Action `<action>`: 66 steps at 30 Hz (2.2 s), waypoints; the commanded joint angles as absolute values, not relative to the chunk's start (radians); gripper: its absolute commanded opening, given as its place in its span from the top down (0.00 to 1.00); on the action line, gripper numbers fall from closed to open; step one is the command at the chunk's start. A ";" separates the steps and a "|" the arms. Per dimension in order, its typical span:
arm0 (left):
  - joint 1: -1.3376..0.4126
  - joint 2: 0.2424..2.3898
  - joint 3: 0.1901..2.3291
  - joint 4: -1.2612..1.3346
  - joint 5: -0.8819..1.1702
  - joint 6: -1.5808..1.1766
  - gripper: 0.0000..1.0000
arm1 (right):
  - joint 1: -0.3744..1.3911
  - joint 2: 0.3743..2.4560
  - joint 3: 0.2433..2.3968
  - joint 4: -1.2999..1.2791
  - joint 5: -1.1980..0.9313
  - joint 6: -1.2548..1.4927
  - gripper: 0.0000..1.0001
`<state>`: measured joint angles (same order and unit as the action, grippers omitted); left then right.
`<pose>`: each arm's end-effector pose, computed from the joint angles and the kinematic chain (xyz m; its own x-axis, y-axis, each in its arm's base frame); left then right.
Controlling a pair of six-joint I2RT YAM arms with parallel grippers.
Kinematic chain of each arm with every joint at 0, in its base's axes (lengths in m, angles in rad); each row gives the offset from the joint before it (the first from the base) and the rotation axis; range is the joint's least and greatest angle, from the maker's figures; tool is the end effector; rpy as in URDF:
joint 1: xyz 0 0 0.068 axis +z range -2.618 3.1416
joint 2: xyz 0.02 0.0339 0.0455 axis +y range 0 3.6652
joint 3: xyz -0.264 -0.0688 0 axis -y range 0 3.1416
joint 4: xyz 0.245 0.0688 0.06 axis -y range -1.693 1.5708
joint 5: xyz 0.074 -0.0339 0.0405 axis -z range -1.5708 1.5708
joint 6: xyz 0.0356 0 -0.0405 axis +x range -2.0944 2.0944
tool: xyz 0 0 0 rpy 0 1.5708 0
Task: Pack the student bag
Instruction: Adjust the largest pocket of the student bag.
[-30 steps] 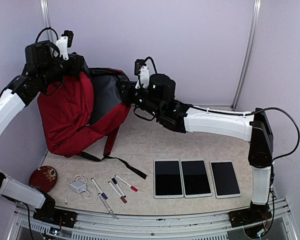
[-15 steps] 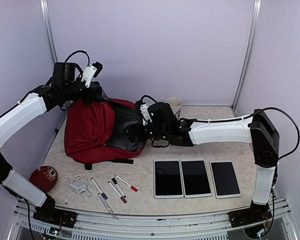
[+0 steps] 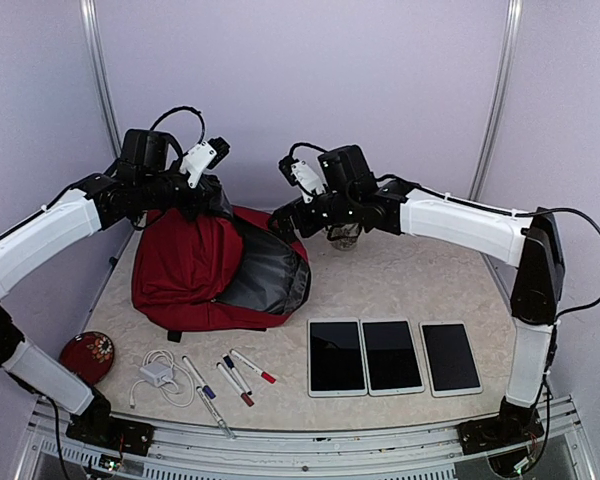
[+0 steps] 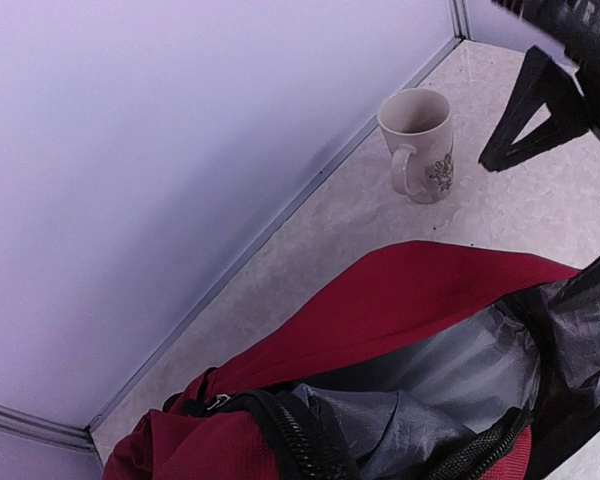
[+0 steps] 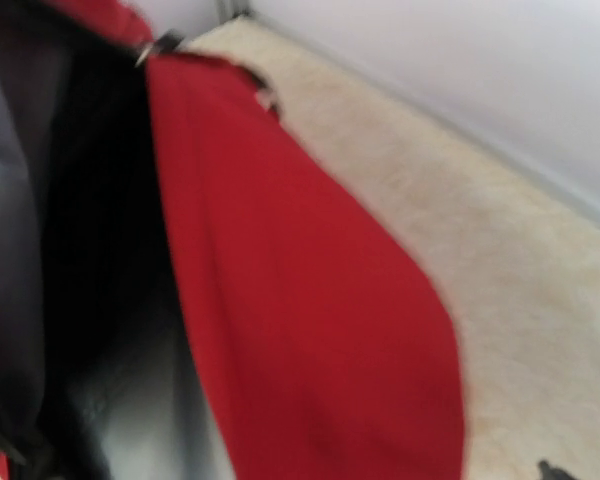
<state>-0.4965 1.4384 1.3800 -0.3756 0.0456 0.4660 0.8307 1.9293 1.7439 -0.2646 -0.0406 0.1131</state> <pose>0.2917 -0.1599 0.3747 -0.1002 0.5648 -0.8192 0.6237 0.6771 0.3905 0.3113 0.3430 0.3269 -0.3775 -0.2461 -0.8927 -0.7245 0.6789 0.1192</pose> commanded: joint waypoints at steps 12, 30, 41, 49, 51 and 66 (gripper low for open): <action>-0.491 1.464 1.372 -0.350 0.144 0.472 1.00 | 0.739 2.123 1.818 -0.393 -0.136 0.105 0.82; -0.604 1.605 1.524 -0.382 -0.019 0.442 1.00 | 0.737 1.665 1.262 0.014 -0.227 0.274 0.30; -0.634 1.603 1.508 -0.384 0.061 0.354 1.00 | 0.781 1.800 1.378 0.217 -0.620 0.102 0.08; -0.634 1.610 1.513 -0.373 0.105 0.370 1.00 | 0.792 2.020 1.567 0.163 -0.640 0.134 0.14; -0.634 1.611 1.508 -0.367 0.108 0.368 1.00 | 0.798 2.048 1.599 0.161 -0.669 0.154 0.37; -0.647 1.203 1.087 0.165 -0.010 0.239 0.01 | 0.804 2.035 1.582 0.358 -0.589 0.698 1.00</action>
